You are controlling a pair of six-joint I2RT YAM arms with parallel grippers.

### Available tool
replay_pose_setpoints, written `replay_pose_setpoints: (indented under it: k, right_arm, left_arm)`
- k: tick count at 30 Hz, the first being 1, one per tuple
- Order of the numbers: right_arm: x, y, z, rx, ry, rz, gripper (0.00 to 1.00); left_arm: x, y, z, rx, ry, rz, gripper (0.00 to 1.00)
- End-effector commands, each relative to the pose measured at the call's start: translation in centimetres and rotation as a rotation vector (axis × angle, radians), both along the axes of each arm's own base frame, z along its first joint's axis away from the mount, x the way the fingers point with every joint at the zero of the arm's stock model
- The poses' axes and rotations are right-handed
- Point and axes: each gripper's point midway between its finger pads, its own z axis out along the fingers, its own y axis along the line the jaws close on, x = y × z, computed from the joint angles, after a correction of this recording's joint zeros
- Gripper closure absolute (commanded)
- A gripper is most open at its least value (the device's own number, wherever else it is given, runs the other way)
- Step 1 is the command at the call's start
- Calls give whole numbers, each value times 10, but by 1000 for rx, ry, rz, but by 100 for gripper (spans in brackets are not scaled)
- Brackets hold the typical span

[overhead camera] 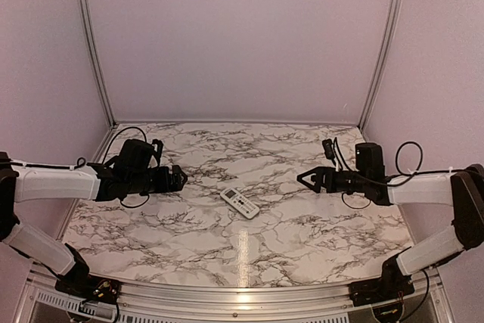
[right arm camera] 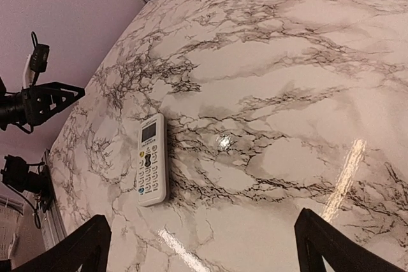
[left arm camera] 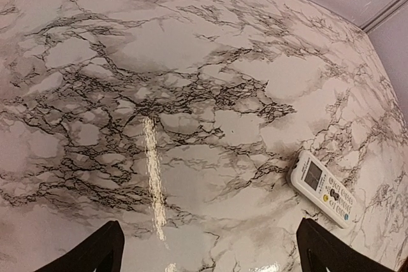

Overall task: Load the batteries into the remote control
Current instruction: Reset both arms

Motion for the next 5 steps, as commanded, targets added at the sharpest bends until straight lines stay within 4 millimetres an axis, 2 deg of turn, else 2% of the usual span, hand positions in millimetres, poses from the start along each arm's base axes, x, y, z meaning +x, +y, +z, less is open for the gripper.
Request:
replay_pose_setpoints:
  k: [1, 5]
  right_arm:
    - [4, 1, 18, 42, -89, 2, 1]
    - [3, 2, 18, 47, -92, 6, 1]
  left_arm:
    - [8, -6, 13, -67, -58, 9, 1]
    - [13, -5, 21, -69, -88, 24, 1]
